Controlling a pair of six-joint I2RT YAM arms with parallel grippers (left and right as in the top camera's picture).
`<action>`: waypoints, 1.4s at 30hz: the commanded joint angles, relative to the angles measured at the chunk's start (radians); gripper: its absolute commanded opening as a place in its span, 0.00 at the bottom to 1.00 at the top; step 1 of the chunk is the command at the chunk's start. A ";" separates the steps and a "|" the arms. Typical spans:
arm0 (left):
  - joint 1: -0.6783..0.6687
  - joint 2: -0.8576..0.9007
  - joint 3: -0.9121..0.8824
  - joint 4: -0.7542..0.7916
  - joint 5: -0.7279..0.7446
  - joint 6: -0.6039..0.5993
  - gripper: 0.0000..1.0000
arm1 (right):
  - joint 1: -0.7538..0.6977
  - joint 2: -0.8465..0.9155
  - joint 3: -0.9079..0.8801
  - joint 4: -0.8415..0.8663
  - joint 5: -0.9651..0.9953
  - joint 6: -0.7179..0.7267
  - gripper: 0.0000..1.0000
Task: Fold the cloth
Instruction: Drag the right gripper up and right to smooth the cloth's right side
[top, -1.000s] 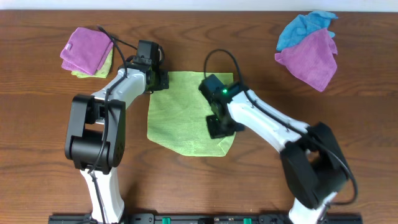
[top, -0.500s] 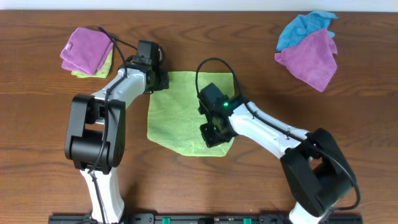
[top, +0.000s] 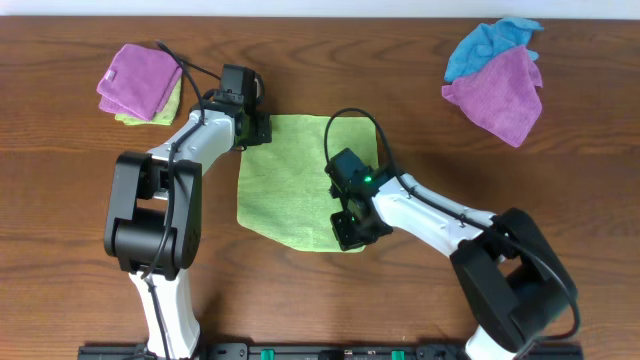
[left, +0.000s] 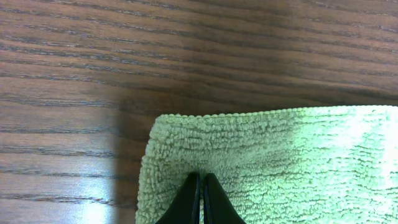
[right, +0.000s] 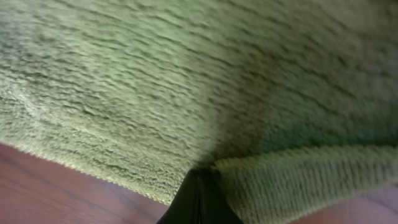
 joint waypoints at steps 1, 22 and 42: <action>-0.002 0.032 0.000 -0.007 -0.008 -0.015 0.06 | -0.035 0.017 -0.036 -0.026 0.123 0.099 0.02; -0.001 0.032 0.000 -0.010 -0.035 -0.014 0.06 | -0.176 -0.016 -0.032 -0.001 0.238 0.251 0.02; -0.001 0.032 0.000 -0.010 -0.035 -0.014 0.06 | -0.214 -0.065 -0.032 0.134 0.246 0.247 0.01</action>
